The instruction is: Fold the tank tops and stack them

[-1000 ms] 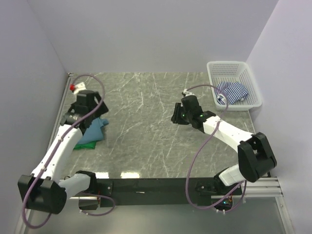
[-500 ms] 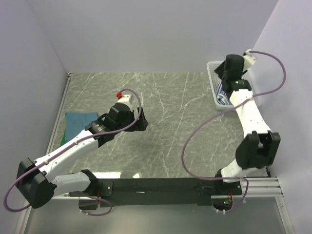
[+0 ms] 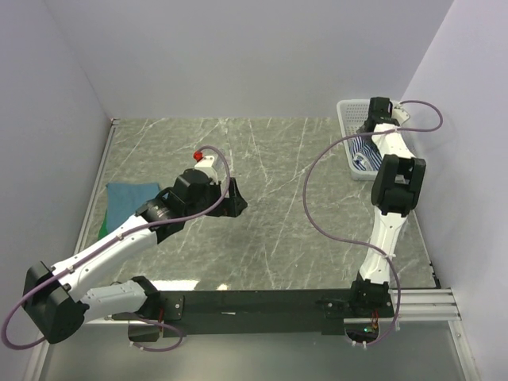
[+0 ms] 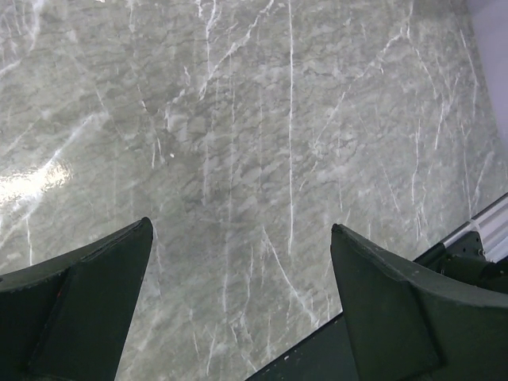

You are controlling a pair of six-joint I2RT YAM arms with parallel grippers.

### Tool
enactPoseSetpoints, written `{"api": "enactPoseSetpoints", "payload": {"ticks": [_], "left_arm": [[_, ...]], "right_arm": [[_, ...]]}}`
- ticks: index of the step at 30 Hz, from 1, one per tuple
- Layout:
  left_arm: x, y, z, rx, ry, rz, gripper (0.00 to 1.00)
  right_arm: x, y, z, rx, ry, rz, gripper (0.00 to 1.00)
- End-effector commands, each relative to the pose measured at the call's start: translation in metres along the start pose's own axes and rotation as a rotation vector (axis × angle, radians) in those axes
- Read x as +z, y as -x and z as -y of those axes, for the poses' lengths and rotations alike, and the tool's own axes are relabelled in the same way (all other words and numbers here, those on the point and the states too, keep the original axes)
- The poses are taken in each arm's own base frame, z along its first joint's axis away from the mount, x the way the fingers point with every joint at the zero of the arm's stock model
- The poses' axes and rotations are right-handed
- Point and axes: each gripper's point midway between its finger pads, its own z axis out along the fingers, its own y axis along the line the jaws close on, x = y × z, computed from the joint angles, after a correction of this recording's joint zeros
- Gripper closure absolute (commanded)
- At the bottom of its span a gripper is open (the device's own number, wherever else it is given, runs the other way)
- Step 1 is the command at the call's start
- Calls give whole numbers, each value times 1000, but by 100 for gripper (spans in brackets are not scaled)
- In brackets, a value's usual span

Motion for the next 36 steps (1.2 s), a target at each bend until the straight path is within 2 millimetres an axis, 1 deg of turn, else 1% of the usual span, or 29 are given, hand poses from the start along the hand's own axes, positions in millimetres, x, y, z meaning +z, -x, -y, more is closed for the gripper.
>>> {"api": "enactPoseSetpoints", "payload": {"ticks": [1,5,8,10,14,15,17,18,20,21,23,24,25,26,27,28,29,30,31,32,33,34,35,36], "left_arm": [[-6,6,12,1,-66,35,1],[-5,3,11,6,-67,25,1],[-5,2,12,7,-73,23,1],[-6,2,12,7,-74,26,1],[-5,1,11,8,-69,26,1],[-5,1,11,8,-70,27,1],[-5,2,10,8,-67,34,1],[-5,2,10,8,-68,35,1],[-5,3,11,12,-68,33,1],[-5,2,10,12,-63,28,1],[-6,3,10,14,-61,31,1],[-7,5,10,13,-61,40,1],[-8,5,10,13,-62,43,1],[-9,6,10,13,-64,47,1],[-10,6,10,13,-64,47,1],[-11,8,11,15,-66,50,2],[-11,8,12,15,-66,50,2],[-11,8,11,16,-65,48,2],[-10,9,11,16,-64,50,2],[-10,9,12,16,-66,50,2],[-9,8,11,15,-63,46,3],[-9,8,12,16,-63,46,3],[-8,9,12,16,-64,47,3],[-7,7,11,17,-62,43,3]], "right_arm": [[-10,9,-11,10,11,-12,33],[5,-18,-1,-21,-13,-64,33],[15,-34,7,-43,-39,-92,34],[19,-41,13,-56,-45,-102,35],[18,-40,11,-65,-28,-108,43],[18,-39,10,-69,-30,-108,48],[19,-39,9,-81,-22,-123,55],[18,-40,7,-86,-13,-126,62],[19,-43,6,-92,0,-135,73],[19,-45,5,-95,6,-139,85],[18,-46,6,-98,15,-142,100],[12,-41,3,-93,24,-131,100],[11,-42,4,-93,26,-126,100],[8,-39,4,-89,32,-116,100],[-1,-26,3,-75,34,-82,100],[-3,-27,5,-73,37,-72,100],[-7,-22,5,-67,43,-55,100],[-20,-10,2,-55,61,-25,100],[-23,-9,6,-46,55,-6,100],[-28,-4,5,-39,61,12,100],[-40,7,3,-29,75,44,100],[-43,10,7,-27,56,68,100],[-49,16,6,-22,59,88,100],[-60,26,5,-14,69,116,100]]}}
